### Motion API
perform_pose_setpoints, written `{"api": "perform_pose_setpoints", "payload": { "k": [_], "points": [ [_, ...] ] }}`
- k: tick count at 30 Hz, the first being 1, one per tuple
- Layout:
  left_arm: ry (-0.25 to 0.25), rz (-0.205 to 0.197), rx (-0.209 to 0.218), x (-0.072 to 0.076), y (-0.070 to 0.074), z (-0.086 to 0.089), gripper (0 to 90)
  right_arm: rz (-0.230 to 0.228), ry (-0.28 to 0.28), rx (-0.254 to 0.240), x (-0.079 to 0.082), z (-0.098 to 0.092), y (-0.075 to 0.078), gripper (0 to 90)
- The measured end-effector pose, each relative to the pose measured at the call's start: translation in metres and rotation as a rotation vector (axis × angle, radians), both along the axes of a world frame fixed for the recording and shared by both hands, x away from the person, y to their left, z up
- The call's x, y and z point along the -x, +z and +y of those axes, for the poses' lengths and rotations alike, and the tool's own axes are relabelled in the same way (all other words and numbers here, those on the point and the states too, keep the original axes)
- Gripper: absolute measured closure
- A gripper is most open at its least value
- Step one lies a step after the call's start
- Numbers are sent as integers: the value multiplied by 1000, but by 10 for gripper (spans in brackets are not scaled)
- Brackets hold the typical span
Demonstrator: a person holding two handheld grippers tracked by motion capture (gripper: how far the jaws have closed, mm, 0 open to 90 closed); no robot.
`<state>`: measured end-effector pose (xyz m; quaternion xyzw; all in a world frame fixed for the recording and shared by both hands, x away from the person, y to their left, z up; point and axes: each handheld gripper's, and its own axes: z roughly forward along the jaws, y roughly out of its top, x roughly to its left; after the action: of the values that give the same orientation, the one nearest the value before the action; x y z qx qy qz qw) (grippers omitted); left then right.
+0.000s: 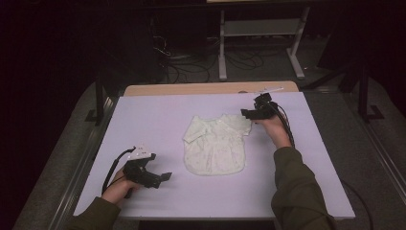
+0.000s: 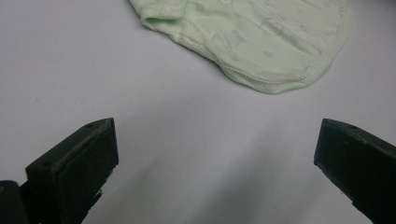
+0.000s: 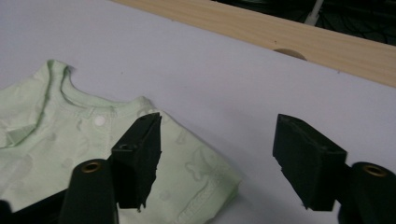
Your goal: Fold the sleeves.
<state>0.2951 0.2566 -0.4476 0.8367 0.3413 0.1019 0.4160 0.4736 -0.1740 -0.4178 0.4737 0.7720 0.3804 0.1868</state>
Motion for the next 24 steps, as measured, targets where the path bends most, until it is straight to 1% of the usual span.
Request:
{"api": "perform_pose_setpoints", "payload": {
  "k": [2, 6, 8, 12, 15, 21, 24],
  "points": [
    [0, 1, 9, 0, 0, 0, 0, 9, -4, 8, -2, 1, -4, 364],
    [-1, -1, 8, 0, 0, 0, 0, 31, -2, 34, -4, 1, -10, 416],
    [-2, -1, 7, 1, 0, 0, 0, 33, -1, 45, -5, 1, -12, 438],
    [-2, 0, 10, 0, 0, 0, 0, 53, -3, 54, -7, -3, -17, 492],
    [-4, 1, 11, 0, 0, 0, 0, 64, -3, 39, -8, -5, -19, 533],
    [-10, 2, 6, 1, 0, 0, 0, 90, 4, 37, -11, -7, -25, 601],
    [-8, 2, 11, 1, 0, 0, 0, 105, 9, 33, -11, -7, -28, 639]
  ]
}}
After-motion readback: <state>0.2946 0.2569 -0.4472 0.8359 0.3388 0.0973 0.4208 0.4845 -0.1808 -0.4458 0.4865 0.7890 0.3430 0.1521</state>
